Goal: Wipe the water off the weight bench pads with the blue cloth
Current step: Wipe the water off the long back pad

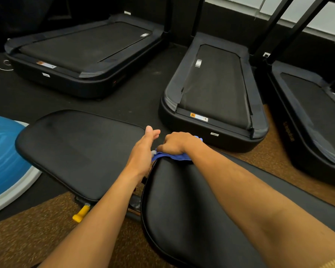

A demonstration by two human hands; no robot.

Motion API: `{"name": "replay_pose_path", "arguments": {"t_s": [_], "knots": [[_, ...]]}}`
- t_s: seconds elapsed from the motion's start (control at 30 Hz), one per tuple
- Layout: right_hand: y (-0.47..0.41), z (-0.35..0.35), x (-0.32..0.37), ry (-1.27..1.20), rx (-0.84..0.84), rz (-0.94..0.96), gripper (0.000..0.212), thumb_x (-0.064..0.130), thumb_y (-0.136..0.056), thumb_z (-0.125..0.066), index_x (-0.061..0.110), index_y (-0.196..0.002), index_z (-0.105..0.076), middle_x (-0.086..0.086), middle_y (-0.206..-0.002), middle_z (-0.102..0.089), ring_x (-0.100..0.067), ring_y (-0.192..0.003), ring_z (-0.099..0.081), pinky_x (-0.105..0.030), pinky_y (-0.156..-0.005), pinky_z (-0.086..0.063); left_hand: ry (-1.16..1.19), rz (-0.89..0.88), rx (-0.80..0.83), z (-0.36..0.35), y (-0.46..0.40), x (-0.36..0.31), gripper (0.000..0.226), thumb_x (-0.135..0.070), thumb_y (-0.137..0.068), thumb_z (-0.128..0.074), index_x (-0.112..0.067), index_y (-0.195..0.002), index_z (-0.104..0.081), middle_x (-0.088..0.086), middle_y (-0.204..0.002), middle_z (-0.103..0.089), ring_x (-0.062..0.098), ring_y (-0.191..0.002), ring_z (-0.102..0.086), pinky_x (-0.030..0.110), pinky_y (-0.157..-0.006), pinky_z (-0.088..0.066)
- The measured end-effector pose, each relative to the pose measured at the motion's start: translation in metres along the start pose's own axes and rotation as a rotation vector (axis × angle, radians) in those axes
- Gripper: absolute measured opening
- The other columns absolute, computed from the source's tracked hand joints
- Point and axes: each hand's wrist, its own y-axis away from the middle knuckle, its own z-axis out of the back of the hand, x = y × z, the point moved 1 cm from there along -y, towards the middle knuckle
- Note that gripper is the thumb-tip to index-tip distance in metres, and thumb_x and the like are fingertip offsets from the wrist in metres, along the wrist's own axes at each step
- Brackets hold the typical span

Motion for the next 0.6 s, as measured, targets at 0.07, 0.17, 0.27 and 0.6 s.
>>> {"name": "replay_pose_path", "arguments": {"t_s": [0.07, 0.17, 0.27, 0.6], "knots": [[0.001, 0.000, 0.001, 0.002, -0.009, 0.002, 0.048, 0.068, -0.087, -0.044, 0.026, -0.098, -0.063, -0.001, -0.100, -0.062, -0.022, -0.093, -0.061, -0.040, -0.086, -0.050, -0.003, -0.005, 0.007, 0.003, 0.002, -0.002, 0.063, -0.059, -0.104, -0.022, -0.022, -0.145, -0.052, -0.005, -0.150, -0.050, 0.006, -0.143, -0.036, 0.019, -0.105, -0.028], [0.008, 0.000, 0.013, 0.042, 0.001, -0.002, 0.047, 0.070, -0.084, -0.046, 0.027, -0.097, -0.061, 0.000, -0.103, -0.063, -0.022, -0.094, -0.060, -0.042, -0.089, -0.050, 0.011, -0.008, 0.004, 0.006, 0.005, -0.002, 0.063, -0.057, -0.105, -0.020, -0.020, -0.146, -0.052, -0.004, -0.151, -0.050, 0.008, -0.145, -0.035, 0.019, -0.096, -0.030], [0.017, -0.001, 0.032, 0.132, 0.064, -0.025, 0.048, 0.073, -0.079, -0.047, 0.029, -0.095, -0.058, 0.004, -0.102, -0.059, -0.024, -0.102, -0.058, -0.050, -0.099, -0.045, 0.024, -0.014, -0.017, 0.006, 0.009, 0.000, 0.062, -0.057, -0.105, -0.021, -0.021, -0.144, -0.054, -0.003, -0.150, -0.051, 0.008, -0.144, -0.037, 0.024, -0.107, -0.027], [0.034, -0.026, 0.086, 0.399, 0.241, 0.072, 0.084, 0.064, -0.093, -0.034, 0.021, -0.161, -0.009, -0.004, -0.170, -0.006, -0.033, -0.156, 0.005, -0.081, -0.107, 0.006, 0.034, -0.047, -0.040, 0.012, 0.036, -0.011, 0.062, -0.055, -0.105, -0.022, -0.018, -0.143, -0.055, 0.002, -0.149, -0.052, 0.009, -0.143, -0.040, 0.021, -0.109, -0.026]]}}
